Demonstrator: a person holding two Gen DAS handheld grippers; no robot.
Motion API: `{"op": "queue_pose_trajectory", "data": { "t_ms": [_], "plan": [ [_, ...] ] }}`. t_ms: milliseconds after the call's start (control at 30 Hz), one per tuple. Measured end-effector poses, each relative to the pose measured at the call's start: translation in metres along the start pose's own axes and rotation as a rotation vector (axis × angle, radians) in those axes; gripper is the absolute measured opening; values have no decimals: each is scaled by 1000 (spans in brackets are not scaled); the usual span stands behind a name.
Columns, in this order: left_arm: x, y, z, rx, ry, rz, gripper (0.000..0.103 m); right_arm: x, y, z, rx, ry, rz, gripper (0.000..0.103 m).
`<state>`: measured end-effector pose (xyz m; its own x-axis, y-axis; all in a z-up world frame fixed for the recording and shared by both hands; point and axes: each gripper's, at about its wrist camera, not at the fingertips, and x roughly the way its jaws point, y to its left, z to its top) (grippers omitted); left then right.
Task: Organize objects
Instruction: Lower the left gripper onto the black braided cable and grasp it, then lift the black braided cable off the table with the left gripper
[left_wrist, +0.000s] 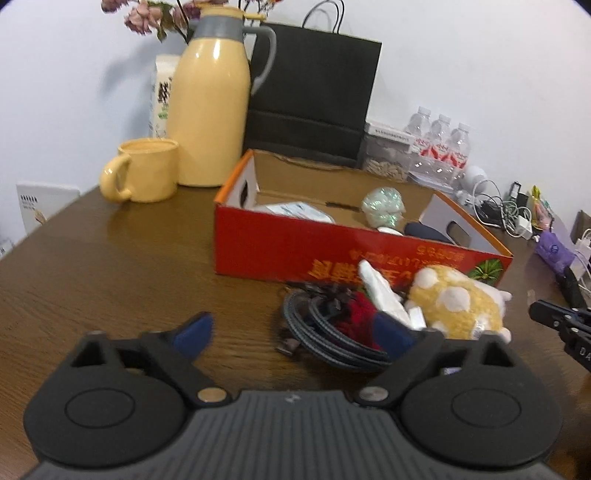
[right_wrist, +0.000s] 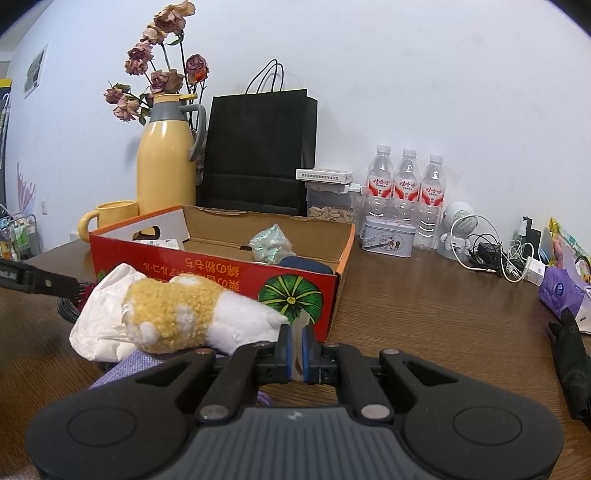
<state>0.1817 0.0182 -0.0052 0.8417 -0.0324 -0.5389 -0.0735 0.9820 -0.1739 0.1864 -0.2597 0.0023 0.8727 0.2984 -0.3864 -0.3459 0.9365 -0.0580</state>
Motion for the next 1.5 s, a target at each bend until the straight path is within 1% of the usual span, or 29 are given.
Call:
{"op": "queue_pose_trajectory", "data": {
  "t_ms": [67,100,167,267,367,467,600,633,700,767,800,867,967,1067,1100,1333,1500],
  "plan": [
    [2,0,-2,-29,15,-38,48,0,0,0,-1,-1,1,5],
    [1,0,-3,-43,16,-60,41,0,0,0,-1,-1,1,5],
    [-3,0,-3,-50,3,-48,32,0,1,0,0,-1,1,5],
    [-7,6,-4,-62,1,-44,25,0,1,0,-1,-2,0,5],
    [-15,15,-5,-64,0,-39,22,0,2,0,-2,-3,2,5],
    [-24,27,-7,-61,-3,-27,21,0,2,0,-2,-3,2,5],
    [-31,46,-7,-67,-9,12,21,0,2,0,-3,-3,2,5],
    [-32,50,-8,-63,-12,15,22,0,2,0,-4,-3,2,5],
    [-36,52,-9,-44,-23,20,31,0,2,0,-3,-3,1,5],
    [-40,51,-10,-33,-36,19,59,0,2,0,-3,-2,1,5],
    [-41,50,-10,-27,-46,26,64,0,2,0,-2,-2,0,5],
    [-44,49,-9,-23,-61,24,81,0,2,0,-1,-3,-2,5],
    [-46,43,-9,-5,-69,-3,93,0,1,-1,-1,-2,-1,5],
    [-48,28,-12,71,-81,-19,102,0,2,-1,-1,-3,-1,5],
    [-47,22,-14,106,-79,-22,103,0,2,0,-2,-3,-2,5],
    [-28,-11,-28,352,-6,48,103,0,1,-1,-2,-6,2,5],
    [-11,-14,-28,450,18,96,103,-1,0,-1,-2,-8,5,5]
  ]
}}
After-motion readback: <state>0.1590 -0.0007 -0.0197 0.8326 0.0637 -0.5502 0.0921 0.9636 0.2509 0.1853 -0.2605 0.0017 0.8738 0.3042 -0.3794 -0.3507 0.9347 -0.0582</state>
